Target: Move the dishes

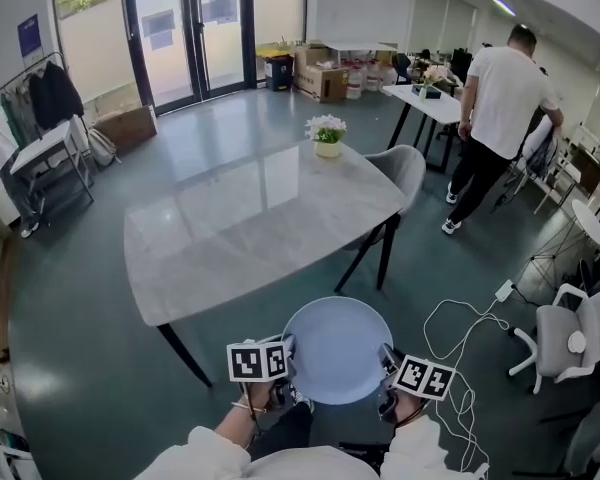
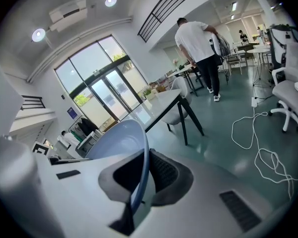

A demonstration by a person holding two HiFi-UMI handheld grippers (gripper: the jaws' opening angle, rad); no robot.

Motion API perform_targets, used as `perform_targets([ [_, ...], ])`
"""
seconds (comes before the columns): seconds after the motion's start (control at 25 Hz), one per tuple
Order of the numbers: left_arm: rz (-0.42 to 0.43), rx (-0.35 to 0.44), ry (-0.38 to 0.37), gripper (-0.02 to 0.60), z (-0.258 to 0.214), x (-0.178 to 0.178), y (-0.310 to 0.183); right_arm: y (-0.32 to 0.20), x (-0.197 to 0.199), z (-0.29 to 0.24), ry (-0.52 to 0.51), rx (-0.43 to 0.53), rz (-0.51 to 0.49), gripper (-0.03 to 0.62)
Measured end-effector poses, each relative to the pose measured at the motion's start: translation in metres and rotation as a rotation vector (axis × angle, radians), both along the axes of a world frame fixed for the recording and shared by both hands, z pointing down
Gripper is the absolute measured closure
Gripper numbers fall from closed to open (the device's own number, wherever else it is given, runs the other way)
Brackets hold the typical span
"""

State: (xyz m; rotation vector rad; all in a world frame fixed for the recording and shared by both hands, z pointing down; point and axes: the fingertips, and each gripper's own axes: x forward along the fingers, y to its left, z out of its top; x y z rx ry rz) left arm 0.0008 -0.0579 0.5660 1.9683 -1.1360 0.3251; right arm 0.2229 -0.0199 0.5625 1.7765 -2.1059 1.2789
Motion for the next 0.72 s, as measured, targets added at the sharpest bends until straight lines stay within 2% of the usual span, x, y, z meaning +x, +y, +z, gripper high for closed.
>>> perform_targets([
  [0.72,0.002,-0.023,0.012,0.555,-0.005,0.019,-0.183,-0.179,0.017,-0.016,0.026,-0.007,-0.026,0.52],
])
